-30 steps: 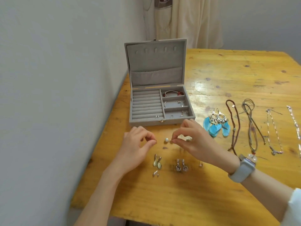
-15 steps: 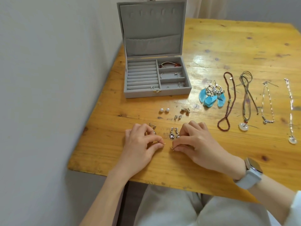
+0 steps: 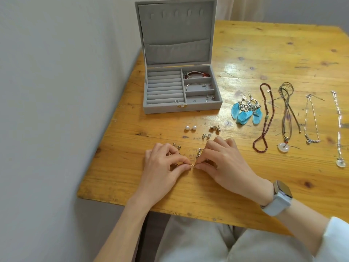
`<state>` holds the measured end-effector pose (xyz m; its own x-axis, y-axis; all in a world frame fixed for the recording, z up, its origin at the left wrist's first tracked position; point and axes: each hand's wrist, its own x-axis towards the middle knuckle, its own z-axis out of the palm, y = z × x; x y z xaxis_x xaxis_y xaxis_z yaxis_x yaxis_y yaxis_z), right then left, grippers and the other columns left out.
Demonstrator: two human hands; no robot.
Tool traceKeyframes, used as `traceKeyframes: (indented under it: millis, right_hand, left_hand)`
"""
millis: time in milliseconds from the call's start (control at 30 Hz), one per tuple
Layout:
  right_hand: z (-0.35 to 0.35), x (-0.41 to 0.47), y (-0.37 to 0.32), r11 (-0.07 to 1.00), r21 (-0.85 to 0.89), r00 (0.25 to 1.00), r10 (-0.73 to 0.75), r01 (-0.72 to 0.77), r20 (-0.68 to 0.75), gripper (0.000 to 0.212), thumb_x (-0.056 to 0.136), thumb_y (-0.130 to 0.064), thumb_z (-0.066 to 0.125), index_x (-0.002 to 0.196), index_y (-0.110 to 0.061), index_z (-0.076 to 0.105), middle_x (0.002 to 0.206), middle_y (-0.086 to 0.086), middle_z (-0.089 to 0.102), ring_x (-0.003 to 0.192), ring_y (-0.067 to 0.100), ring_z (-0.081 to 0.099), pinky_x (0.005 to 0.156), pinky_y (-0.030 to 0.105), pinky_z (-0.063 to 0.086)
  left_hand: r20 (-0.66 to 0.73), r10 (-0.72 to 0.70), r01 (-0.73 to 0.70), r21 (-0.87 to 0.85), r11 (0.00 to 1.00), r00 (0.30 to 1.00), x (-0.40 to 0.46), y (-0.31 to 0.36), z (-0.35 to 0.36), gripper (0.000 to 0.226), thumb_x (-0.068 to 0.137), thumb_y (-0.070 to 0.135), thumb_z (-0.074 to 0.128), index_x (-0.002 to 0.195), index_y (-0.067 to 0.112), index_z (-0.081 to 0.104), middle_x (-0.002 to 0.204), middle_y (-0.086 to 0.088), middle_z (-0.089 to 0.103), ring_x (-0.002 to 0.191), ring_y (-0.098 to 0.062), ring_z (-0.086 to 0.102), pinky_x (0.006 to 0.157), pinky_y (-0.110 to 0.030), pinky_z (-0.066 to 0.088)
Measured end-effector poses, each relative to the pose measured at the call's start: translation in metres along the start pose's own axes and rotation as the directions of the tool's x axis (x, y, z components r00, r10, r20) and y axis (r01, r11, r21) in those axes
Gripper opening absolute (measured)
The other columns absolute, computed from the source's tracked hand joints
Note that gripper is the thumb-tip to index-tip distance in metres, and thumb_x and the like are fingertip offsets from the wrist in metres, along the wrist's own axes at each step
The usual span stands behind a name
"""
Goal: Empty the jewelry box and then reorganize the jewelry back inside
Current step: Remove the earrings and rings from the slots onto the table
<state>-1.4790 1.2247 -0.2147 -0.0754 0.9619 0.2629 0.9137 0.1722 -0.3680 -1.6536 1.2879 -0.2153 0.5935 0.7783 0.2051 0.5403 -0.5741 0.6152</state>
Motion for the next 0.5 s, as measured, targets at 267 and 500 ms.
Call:
traceKeyframes:
  millis: [267,500]
  right_hand:
    - [-0.023,0.014,0.009,0.992,0.115,0.999,0.039,-0.042,0.029,0.019,0.084,-0.039,0.055,0.087,-0.024,0.066,0.079,-0.016,0.049,0.079,0.003,0.034,0.074,0.027,0.029]
    - [-0.028,0.083,0.02,0.998,0.054,0.999,0.031,-0.029,-0.024,0.019,0.09,-0.02,0.053,0.102,-0.016,0.067,0.091,0.001,0.061,0.089,0.023,0.051,0.078,0.04,0.042]
  left_hand:
    - [-0.11,-0.058,0.058,-0.004,0.998,0.992,0.012,-0.002,-0.013,0.014,0.083,0.029,0.062,0.097,0.028,0.068,0.096,0.013,0.053,0.095,0.001,0.04,0.086,-0.015,0.024]
    - [-0.205,-0.057,0.103,0.222,0.97,0.977,0.094,-0.017,-0.033,0.027,0.091,0.023,0.05,0.116,0.021,0.061,0.121,0.002,0.056,0.118,-0.013,0.042,0.097,-0.033,0.025]
